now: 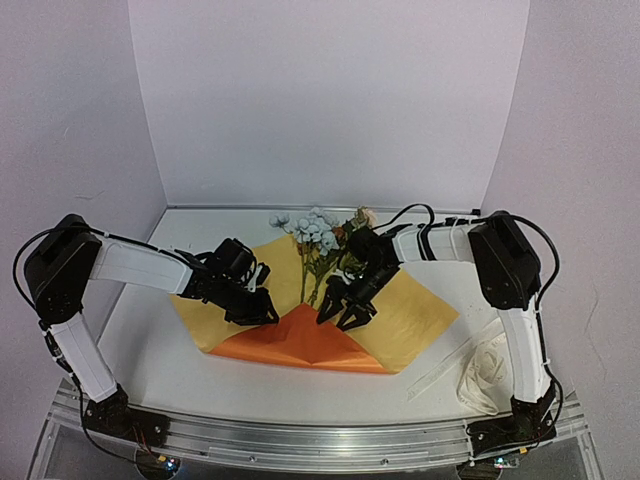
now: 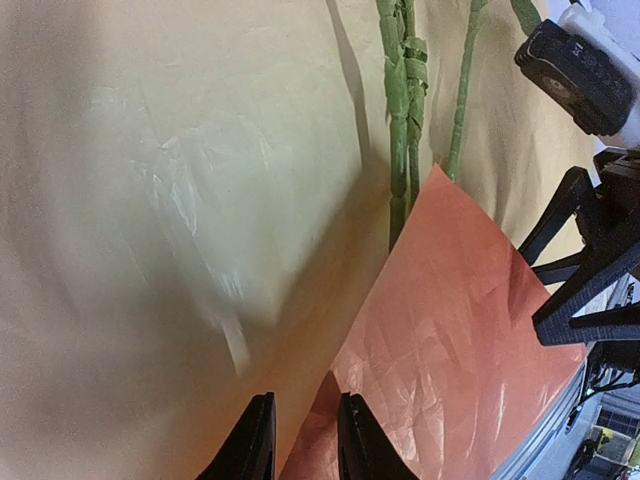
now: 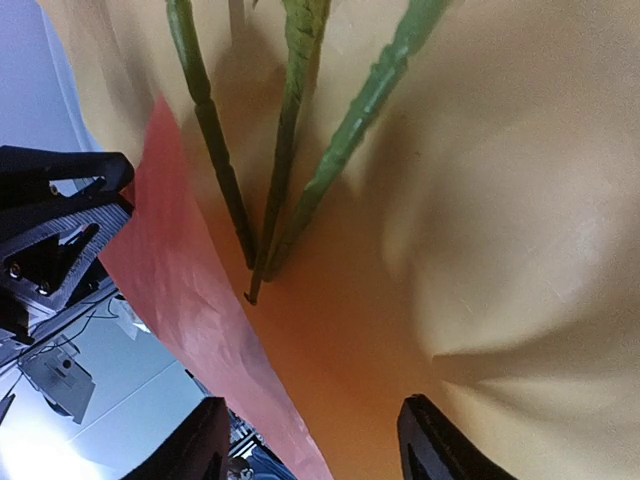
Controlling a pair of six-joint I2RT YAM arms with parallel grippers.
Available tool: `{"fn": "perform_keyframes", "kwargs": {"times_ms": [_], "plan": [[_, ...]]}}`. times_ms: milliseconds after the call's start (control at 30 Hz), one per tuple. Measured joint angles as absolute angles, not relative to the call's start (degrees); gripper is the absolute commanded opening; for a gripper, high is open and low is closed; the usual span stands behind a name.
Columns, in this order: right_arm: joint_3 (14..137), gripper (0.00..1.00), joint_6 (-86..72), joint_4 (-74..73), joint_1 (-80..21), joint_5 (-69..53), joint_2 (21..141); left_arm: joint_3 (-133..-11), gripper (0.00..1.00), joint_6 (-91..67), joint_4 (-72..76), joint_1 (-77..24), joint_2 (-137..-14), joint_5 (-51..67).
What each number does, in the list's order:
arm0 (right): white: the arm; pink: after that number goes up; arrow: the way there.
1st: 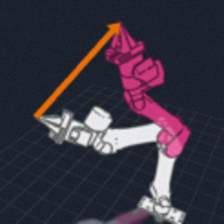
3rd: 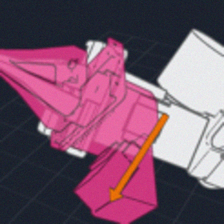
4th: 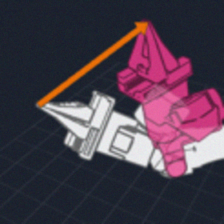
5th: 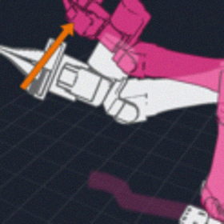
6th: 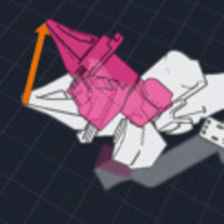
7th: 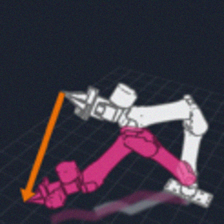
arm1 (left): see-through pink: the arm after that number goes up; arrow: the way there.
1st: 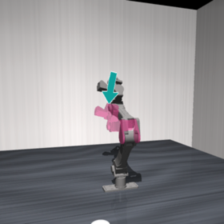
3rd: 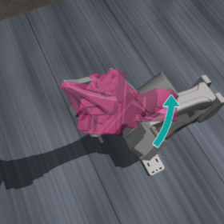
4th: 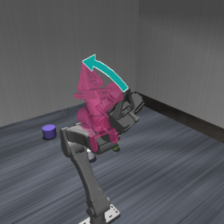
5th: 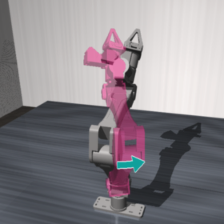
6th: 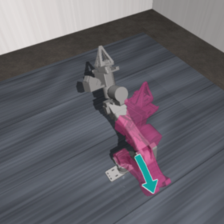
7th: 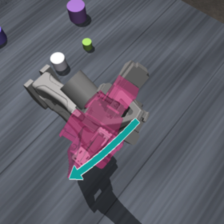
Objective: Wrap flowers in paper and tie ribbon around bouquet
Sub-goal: Fold the bottom corner of the flattened wrapping paper at the center of the board.
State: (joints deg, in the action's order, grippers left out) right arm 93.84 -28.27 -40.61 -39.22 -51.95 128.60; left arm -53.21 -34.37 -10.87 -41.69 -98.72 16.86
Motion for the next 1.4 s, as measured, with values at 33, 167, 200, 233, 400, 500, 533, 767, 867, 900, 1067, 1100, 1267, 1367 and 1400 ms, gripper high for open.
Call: {"fn": "perform_keyframes", "kwargs": {"times_ms": [33,167,200,233,400,500,533,767,867,900,1067,1100,1267,1367,1400], "plan": [[93.54,0.47,-28.87,-39.74,-39.29,-52.09,128.6,-53.21,0.23,-34.37,-10.86,-41.69,-98.72,16.86],[92.14,0.22,-31.64,-36.04,-39.78,-52.45,128.6,-53.23,0.23,-34.37,-10.85,-41.71,-98.72,16.86],[91.8,0.16,-32.21,-35.33,-39.89,-52.51,128.6,-53.23,0.23,-34.39,-10.87,-41.71,-98.72,16.86],[91.46,0.11,-32.71,-34.69,-39.95,-52.57,128.6,-53.23,0.23,-34.39,-10.87,-41.73,-98.72,16.86],[90.8,0.0,-33.99,-32.89,-40.21,-52.5,128.57,-53.31,0.25,-34.34,-10.94,-41.74,-98.72,16.86],[90.8,0.0,-33.88,-32.26,-40.23,-51.39,128.55,-54.13,0.27,-34.1,-11.43,-41.74,-98.7,16.72],[90.8,0.0,-33.63,-32.22,-40.23,-50.64,128.48,-54.69,0.29,-33.91,-11.89,-41.74,-98.66,16.57],[90.98,0.0,-28.65,-33.32,-40.21,-41.07,125.85,-59.43,0.31,-31.28,-15.67,-41.74,-95.69,15.66],[92.39,0.0,-26.33,-34.17,-40.21,-36.76,125.33,-60.03,0.31,-30.54,-16.37,-41.83,-93.8,15.85],[93.1,0.0,-25.57,-34.37,-40.21,-35.33,125.32,-60.05,0.31,-30.21,-16.55,-41.93,-93.46,15.92],[97.35,0.0,-21.38,-36.17,-40.21,-28.39,125.32,-59.97,0.3,-29.7,-17.57,-42.91,-93.3,16.65],[98.48,0.0,-20.41,-36.72,-40.21,-27.01,125.34,-59.91,0.3,-29.63,-17.66,-43.16,-93.3,16.8],[103.58,0.0,-16.3,-37.98,-40.21,-21.47,125.81,-59.29,0.29,-29.52,-17.57,-44.33,-93.3,17.67],[106.0,0.0,-14.82,-38.34,-40.21,-19.5,127.11,-58.42,0.28,-29.53,-17.51,-44.91,-93.35,18.17],[106.43,0.0,-14.39,-38.36,-40.21,-18.72,127.65,-58.18,0.27,-29.54,-17.52,-45.08,-93.46,18.32]]}}
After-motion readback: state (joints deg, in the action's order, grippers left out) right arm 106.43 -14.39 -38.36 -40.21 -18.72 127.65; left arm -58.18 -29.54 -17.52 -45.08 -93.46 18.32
